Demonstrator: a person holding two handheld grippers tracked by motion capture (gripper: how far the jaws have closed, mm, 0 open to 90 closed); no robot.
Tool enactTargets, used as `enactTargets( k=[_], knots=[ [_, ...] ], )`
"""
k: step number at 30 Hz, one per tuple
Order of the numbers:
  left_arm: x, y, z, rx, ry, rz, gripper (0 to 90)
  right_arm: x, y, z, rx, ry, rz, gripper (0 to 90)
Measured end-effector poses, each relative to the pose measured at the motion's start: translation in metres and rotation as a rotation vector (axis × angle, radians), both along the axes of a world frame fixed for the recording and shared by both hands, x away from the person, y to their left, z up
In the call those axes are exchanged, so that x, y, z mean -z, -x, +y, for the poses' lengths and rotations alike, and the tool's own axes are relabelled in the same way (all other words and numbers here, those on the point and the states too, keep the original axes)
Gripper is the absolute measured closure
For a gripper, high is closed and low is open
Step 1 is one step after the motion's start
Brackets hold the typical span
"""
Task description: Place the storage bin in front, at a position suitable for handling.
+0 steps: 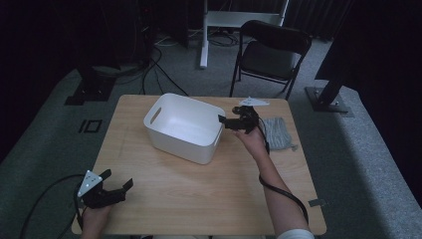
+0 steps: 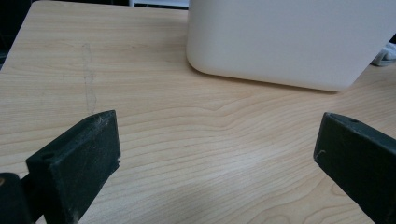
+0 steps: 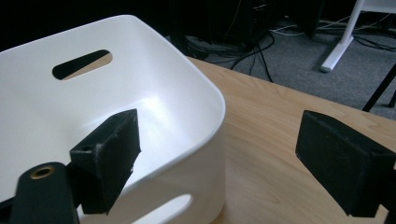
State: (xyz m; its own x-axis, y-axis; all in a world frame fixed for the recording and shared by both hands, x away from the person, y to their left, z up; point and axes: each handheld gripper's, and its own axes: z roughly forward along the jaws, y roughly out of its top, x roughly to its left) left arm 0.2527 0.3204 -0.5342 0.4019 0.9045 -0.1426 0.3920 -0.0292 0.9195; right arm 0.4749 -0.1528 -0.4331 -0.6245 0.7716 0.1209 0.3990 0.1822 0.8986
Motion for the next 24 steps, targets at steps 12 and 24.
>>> enactTargets(
  k=[12, 24],
  knots=[
    [0.001, -0.001, 0.001, -0.001, 0.003, 0.008, 0.6, 0.000, -0.019, 0.012, 0.014, 0.035, 0.028, 20.3],
    [0.002, 0.000, 0.002, -0.002, 0.008, 0.008, 0.6, -0.001, -0.025, 0.022, 0.018, 0.115, 0.059, 44.8]
  ],
)
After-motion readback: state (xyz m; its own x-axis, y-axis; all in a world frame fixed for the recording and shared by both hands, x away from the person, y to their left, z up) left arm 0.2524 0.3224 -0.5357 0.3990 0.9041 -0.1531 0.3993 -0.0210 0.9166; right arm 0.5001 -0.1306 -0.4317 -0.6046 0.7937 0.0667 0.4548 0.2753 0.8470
